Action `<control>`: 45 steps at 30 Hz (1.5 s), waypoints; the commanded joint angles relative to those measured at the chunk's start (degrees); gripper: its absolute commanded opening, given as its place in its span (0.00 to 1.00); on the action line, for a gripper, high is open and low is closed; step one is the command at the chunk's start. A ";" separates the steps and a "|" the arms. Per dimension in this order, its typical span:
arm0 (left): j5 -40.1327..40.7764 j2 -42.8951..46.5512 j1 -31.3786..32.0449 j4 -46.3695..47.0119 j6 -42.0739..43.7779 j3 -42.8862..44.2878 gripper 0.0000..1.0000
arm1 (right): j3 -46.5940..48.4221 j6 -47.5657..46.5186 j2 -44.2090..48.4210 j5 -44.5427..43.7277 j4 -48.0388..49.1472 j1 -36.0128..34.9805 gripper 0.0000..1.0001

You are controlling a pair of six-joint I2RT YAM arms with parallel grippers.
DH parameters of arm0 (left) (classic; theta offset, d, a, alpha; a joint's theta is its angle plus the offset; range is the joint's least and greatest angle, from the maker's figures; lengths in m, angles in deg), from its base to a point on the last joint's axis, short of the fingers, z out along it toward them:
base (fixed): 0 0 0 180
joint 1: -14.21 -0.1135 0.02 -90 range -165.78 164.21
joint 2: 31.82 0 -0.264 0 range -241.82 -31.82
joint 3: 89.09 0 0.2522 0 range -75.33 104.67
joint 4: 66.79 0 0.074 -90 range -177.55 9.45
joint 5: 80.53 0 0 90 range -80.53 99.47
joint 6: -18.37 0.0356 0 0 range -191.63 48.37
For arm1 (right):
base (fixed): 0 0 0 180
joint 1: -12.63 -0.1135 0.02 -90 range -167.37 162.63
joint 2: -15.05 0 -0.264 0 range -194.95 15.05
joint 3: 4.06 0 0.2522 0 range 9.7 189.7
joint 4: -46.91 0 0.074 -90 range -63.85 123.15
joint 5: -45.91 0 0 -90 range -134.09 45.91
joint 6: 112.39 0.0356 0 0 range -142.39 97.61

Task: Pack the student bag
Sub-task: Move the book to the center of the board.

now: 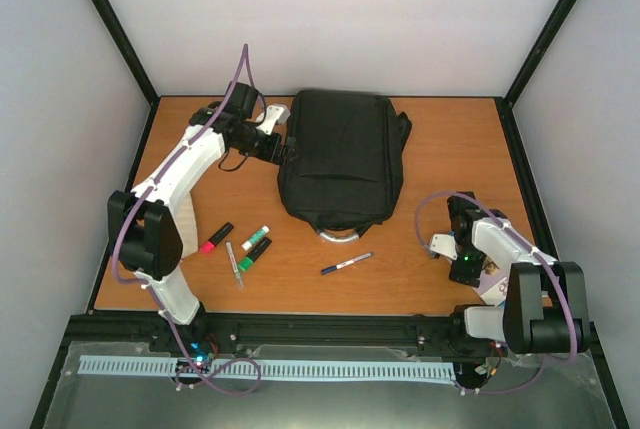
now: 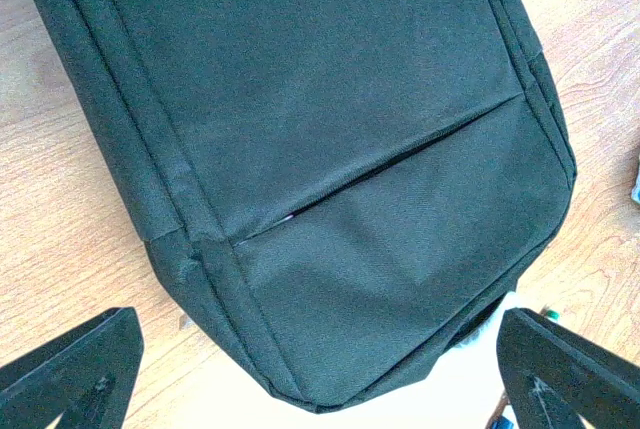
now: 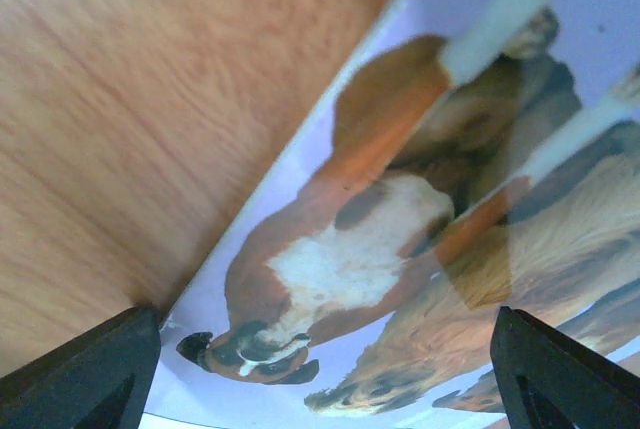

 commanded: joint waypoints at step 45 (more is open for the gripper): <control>-12.39 -0.41 0.39 -0.42 0.81 -0.43 0.99 | 41.32 22.34 -32.70 16.26 -10.94 29.53 1.00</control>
